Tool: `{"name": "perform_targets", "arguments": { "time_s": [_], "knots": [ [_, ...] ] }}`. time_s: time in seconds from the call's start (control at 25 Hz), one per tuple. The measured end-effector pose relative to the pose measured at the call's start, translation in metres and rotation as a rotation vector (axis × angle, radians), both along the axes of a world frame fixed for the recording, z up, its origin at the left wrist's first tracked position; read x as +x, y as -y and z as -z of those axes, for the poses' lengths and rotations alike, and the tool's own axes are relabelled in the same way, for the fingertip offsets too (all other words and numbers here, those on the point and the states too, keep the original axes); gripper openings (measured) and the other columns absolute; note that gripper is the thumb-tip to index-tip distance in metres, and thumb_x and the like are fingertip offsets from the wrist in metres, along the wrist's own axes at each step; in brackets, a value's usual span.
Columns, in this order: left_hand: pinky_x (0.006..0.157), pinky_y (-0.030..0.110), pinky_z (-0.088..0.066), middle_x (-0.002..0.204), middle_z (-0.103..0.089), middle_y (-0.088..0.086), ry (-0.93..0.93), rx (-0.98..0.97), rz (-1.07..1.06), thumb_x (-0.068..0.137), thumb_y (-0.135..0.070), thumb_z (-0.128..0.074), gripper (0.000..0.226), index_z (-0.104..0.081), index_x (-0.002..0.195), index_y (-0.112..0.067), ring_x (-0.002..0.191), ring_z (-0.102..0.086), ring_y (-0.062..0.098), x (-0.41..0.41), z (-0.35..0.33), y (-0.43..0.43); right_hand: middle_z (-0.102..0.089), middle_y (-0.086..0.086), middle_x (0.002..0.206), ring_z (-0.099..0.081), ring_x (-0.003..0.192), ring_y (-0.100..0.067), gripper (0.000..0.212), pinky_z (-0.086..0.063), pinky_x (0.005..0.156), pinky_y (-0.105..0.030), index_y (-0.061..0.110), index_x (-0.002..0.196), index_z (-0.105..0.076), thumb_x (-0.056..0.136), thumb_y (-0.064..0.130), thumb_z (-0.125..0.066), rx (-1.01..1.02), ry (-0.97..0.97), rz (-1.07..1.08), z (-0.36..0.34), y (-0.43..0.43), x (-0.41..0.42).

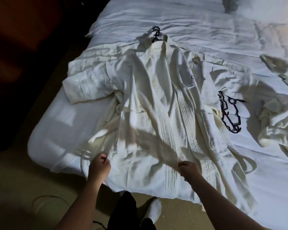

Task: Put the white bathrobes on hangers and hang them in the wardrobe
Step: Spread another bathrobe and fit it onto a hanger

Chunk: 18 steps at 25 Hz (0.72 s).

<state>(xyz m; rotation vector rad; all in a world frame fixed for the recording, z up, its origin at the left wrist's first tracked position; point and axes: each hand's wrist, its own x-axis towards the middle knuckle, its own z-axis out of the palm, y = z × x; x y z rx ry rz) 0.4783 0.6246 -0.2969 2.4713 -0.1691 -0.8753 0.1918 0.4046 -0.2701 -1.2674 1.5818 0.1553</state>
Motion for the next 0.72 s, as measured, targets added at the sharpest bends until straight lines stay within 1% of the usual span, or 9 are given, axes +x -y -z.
{"name": "perform_targets", "arguments": {
  "time_s": [0.08,0.16,0.28,0.36,0.4,0.52,0.6,0.64,0.72],
  "knots": [
    [0.087,0.036,-0.048,0.104,-0.071,0.005,0.000,-0.090,0.078,0.095,-0.027,-0.065,0.014,-0.068,0.104,-0.017,0.107,-0.066,0.032,0.003,-0.004,0.022,-0.060,-0.002,0.053,-0.053,0.058,-0.022,0.022,-0.038,0.056,-0.031,0.015,0.073,-0.076,0.079,-0.001,-0.061,-0.021,0.038,0.036,-0.006,0.016,0.025],
    [0.094,0.038,-0.050,0.114,-0.071,0.006,-0.001,-0.059,0.138,0.095,-0.044,-0.064,0.036,-0.070,0.114,-0.014,0.112,-0.064,0.031,0.013,-0.003,0.044,-0.059,-0.005,0.056,-0.051,0.052,-0.018,0.014,-0.036,0.051,-0.027,0.008,0.073,-0.073,0.080,-0.001,-0.065,0.016,0.114,0.065,-0.008,0.035,0.051],
    [0.082,0.035,-0.049,0.104,-0.073,0.012,-0.028,0.071,0.234,0.091,-0.044,-0.065,0.033,-0.069,0.098,-0.012,0.105,-0.066,0.036,0.044,0.002,0.066,-0.060,0.000,0.058,-0.053,0.050,-0.013,0.015,-0.037,0.047,-0.021,0.014,0.072,-0.072,0.085,0.006,-0.074,-0.024,0.124,0.074,-0.009,0.066,0.087],
    [0.082,0.034,-0.050,0.109,-0.072,0.011,-0.023,0.213,0.280,0.086,-0.043,-0.065,0.034,-0.068,0.102,-0.013,0.107,-0.066,0.035,0.063,0.000,0.071,-0.048,0.008,0.045,-0.048,0.052,-0.018,0.028,-0.034,0.050,-0.026,0.020,0.056,-0.066,0.082,0.011,-0.073,-0.180,-0.011,0.007,0.000,0.078,0.095],
    [0.083,0.034,-0.052,0.109,-0.072,0.009,-0.018,0.238,0.330,0.083,-0.043,-0.065,0.035,-0.068,0.104,-0.015,0.107,-0.067,0.034,0.068,-0.001,0.074,-0.046,0.008,0.042,-0.045,0.050,-0.018,0.026,-0.032,0.049,-0.026,0.020,0.056,-0.066,0.080,0.010,-0.071,-0.188,-0.055,0.025,0.000,0.079,0.099],
    [0.074,0.033,-0.049,0.082,-0.067,0.000,-0.018,0.132,0.429,0.084,-0.044,-0.067,0.027,-0.062,0.086,-0.018,0.095,-0.069,0.031,0.076,-0.011,0.100,-0.051,-0.003,0.049,-0.042,0.042,-0.015,0.005,-0.030,0.040,-0.022,0.011,0.063,-0.065,0.064,0.006,-0.067,-0.009,0.071,0.146,-0.010,0.078,0.123],
    [0.071,0.032,-0.049,0.078,-0.067,-0.003,-0.034,0.078,0.440,0.088,-0.053,-0.065,0.036,-0.061,0.079,-0.018,0.092,-0.069,0.029,0.087,-0.014,0.119,-0.060,-0.009,0.059,-0.054,0.051,-0.022,0.008,-0.044,0.048,-0.027,0.008,0.066,-0.067,0.069,0.010,-0.074,0.037,0.127,0.221,-0.008,0.086,0.136],
    [0.074,0.032,-0.052,0.086,-0.072,0.000,-0.038,0.115,0.448,0.089,-0.057,-0.061,0.039,-0.065,0.084,-0.018,0.095,-0.070,0.028,0.094,-0.014,0.125,-0.060,-0.007,0.059,-0.057,0.055,-0.023,0.015,-0.047,0.054,-0.031,0.007,0.066,-0.068,0.074,0.017,-0.075,-0.041,0.127,0.228,-0.002,0.093,0.136],
    [0.082,0.032,-0.056,0.102,-0.074,0.000,-0.003,0.226,0.479,0.089,-0.058,-0.056,0.039,-0.070,0.096,-0.022,0.102,-0.071,0.027,0.108,-0.014,0.129,-0.047,0.000,0.050,-0.048,0.055,-0.021,0.024,-0.041,0.055,-0.033,0.009,0.062,-0.062,0.071,0.030,-0.066,-0.244,-0.009,0.242,0.009,0.106,0.130]
  ]
}}
